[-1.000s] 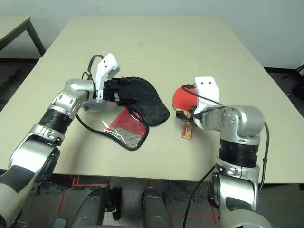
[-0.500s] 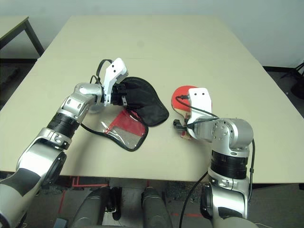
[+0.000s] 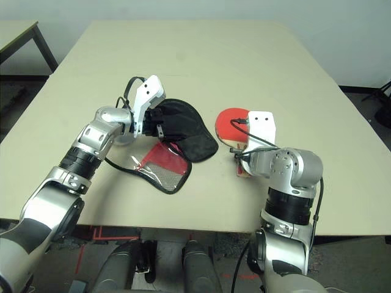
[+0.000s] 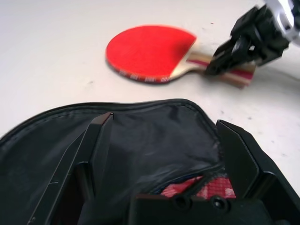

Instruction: Store the ping-pong paddle in its case and zip it.

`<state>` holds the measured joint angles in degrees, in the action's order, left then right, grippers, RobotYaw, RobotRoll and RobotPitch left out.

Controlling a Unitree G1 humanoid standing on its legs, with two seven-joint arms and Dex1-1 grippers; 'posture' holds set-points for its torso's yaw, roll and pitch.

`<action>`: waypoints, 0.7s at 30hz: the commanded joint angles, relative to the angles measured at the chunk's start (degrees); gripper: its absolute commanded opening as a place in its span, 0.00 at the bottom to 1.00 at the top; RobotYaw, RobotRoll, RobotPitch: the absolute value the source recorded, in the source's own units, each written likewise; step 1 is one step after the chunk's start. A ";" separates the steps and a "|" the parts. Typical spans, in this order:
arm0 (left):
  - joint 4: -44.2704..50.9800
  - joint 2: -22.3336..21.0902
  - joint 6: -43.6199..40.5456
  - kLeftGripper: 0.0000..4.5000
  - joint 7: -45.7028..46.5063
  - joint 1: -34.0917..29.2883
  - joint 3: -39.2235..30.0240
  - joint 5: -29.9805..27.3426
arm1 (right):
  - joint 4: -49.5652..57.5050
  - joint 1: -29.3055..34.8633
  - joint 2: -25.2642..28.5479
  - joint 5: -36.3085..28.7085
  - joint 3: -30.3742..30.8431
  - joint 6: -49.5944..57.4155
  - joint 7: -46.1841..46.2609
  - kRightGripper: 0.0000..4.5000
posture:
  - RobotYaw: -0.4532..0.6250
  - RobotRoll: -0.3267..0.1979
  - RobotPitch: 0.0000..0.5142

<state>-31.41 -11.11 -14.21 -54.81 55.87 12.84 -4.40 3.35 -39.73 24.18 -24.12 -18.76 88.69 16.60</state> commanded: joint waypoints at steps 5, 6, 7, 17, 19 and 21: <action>6.47 -3.17 -5.65 1.00 3.03 -2.11 -4.37 -2.20 | -0.98 -9.07 -2.61 1.07 7.52 -0.95 -8.71 0.26 | 0.39 0.62 0.26; 7.55 -4.05 -6.62 1.00 3.51 -2.77 -4.92 -2.33 | -0.67 -9.88 -3.65 1.01 8.75 -0.19 -9.67 0.26 | 0.39 0.62 0.26; 8.58 -4.93 -7.53 1.00 3.95 -3.44 -5.28 -2.43 | -0.37 -10.42 -4.78 1.08 9.62 0.25 -10.47 0.26 | 0.39 0.62 0.26; 23.70 -13.50 -19.54 1.00 9.40 -11.92 -10.73 -5.02 | 0.33 -10.18 -5.60 0.98 23.42 -1.62 -22.15 0.25 | 0.46 0.62 0.26; 26.73 -14.22 -21.63 1.00 10.43 -13.72 -11.39 -5.79 | -0.81 -10.27 -4.51 1.60 25.70 -3.41 -24.35 0.25 | 0.48 0.62 0.26; 28.48 -14.57 -22.78 1.00 11.16 -14.84 -11.54 -6.27 | -2.04 -10.27 -3.56 2.35 27.31 -5.19 -26.16 0.25 | 0.50 0.62 0.25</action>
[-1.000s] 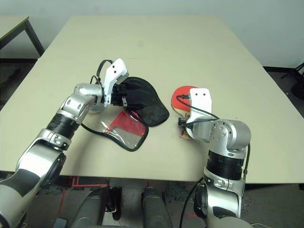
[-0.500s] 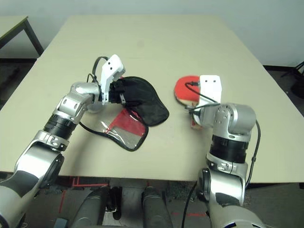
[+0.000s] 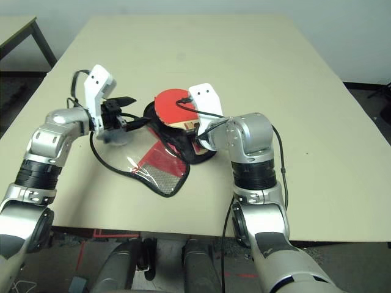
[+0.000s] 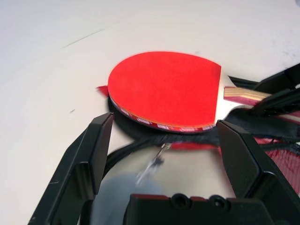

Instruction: Store the ping-pong paddle in its case and zip it.

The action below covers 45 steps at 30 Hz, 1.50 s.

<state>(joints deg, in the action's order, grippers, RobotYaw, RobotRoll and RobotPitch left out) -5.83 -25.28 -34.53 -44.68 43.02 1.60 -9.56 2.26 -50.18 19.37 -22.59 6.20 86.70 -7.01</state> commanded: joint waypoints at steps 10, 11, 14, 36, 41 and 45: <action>5.61 -1.44 -4.41 1.00 3.20 -3.00 -0.64 -2.80 | -8.53 -1.31 4.14 5.31 6.41 -12.14 -8.99 0.25 | 0.53 0.62 0.23; 5.46 -1.43 -4.34 1.00 3.24 -2.87 -0.53 -2.85 | -9.03 -1.59 4.27 5.71 6.39 -12.56 -9.41 0.25 | 0.53 0.62 0.23; 4.99 -1.32 -4.11 1.00 3.34 -2.47 -0.31 -2.94 | -10.05 -2.18 4.49 6.72 6.25 -13.30 -10.43 0.25 | 0.52 0.62 0.23; 3.10 -0.74 -3.23 1.00 3.08 -1.52 0.22 -2.91 | -9.01 0.55 4.44 9.55 5.84 -11.81 -13.37 0.25 | 0.50 0.62 0.25; 2.36 -0.78 -2.91 1.00 2.87 -0.87 0.40 -2.78 | -9.78 0.41 3.97 10.03 5.64 -12.74 -13.44 0.25 | 0.50 0.62 0.25; 1.57 -1.08 -2.24 1.00 2.54 -0.30 0.59 -2.52 | -9.04 0.41 3.65 9.81 4.76 -11.66 -13.33 0.59 | 0.49 0.62 0.24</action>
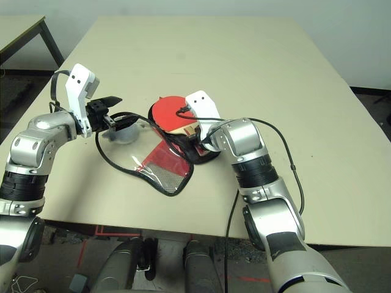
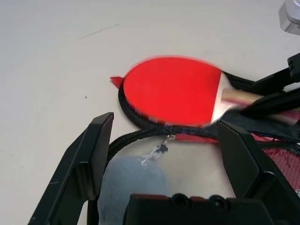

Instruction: Store the ping-pong paddle in its case and zip it.

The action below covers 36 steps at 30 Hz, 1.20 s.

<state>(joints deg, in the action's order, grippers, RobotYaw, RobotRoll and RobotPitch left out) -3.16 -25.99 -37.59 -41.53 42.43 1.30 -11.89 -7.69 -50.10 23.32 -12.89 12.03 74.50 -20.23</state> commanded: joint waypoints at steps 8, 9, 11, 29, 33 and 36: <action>-5.57 -0.74 3.99 1.00 1.02 3.44 -1.73 0.13 | 5.09 -0.65 -0.07 -1.52 -5.02 1.17 -1.19 0.99 | 0.49 0.62 0.23; -7.01 -1.06 4.74 1.00 1.81 4.39 -2.70 0.20 | 5.81 -0.87 0.36 -1.98 -5.86 0.43 -1.86 0.99 | 0.49 0.62 0.23; -8.76 -1.41 5.69 1.00 2.57 5.38 -3.58 0.21 | 6.50 -0.99 0.72 -2.29 -6.62 -0.25 -2.61 0.99 | 0.48 0.62 0.23; -18.25 -16.37 9.66 1.00 -10.08 -7.55 1.10 4.50 | 8.41 3.89 16.45 -2.46 -11.85 -18.99 -14.62 0.99 | 0.45 0.62 0.27; -10.18 -14.98 4.06 1.00 -13.16 -10.36 4.88 3.64 | 7.84 3.34 16.81 -2.08 -11.91 -19.00 -14.51 0.99 | 0.45 0.62 0.27; -4.23 -13.03 -0.74 1.00 -14.93 -10.32 7.63 2.04 | 7.54 2.75 17.08 -1.83 -12.02 -18.92 -14.31 0.99 | 0.45 0.62 0.28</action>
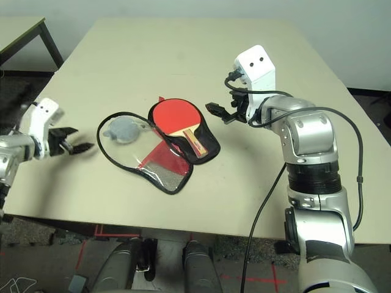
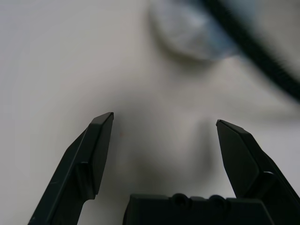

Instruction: Store the ping-pong paddle in its case and zip it.

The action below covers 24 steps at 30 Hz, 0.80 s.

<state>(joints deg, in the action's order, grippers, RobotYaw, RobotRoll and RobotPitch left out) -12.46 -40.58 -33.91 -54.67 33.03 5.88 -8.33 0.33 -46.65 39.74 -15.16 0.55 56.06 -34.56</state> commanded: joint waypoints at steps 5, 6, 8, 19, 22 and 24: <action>15.22 7.17 -17.26 1.00 -4.38 3.05 4.14 -10.45 | -2.37 -3.22 1.39 1.09 -2.06 -0.02 1.51 0.99 | 0.44 0.62 0.28; 15.83 9.13 -18.53 1.00 -3.77 5.41 3.68 -11.74 | -3.07 -4.13 1.50 1.10 -2.72 0.13 2.03 0.99 | 0.44 0.62 0.28; 13.17 14.17 -18.26 1.00 -1.01 11.99 1.74 -13.04 | -5.05 -6.31 1.83 1.40 -3.87 0.02 3.01 0.99 | 0.43 0.62 0.28; -12.67 24.04 3.12 1.00 10.20 27.34 -1.68 -6.42 | -8.99 -9.32 -3.32 -1.80 -13.05 11.43 10.21 0.99 | 0.42 0.62 0.27; -7.21 22.91 0.14 1.00 8.27 24.54 -1.42 -8.33 | -7.24 -7.19 -7.69 -3.85 -19.58 26.58 12.83 0.99 | 0.42 0.62 0.27; -4.01 21.99 -2.26 1.00 7.27 22.61 -0.90 -9.11 | -6.08 -5.99 -11.25 -4.91 -23.37 34.05 13.84 0.99 | 0.43 0.62 0.27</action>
<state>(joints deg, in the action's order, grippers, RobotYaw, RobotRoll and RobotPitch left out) -18.76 -17.92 -34.00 -46.28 57.24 4.47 -16.60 -6.99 -53.87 29.93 -18.53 -20.15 83.84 -21.82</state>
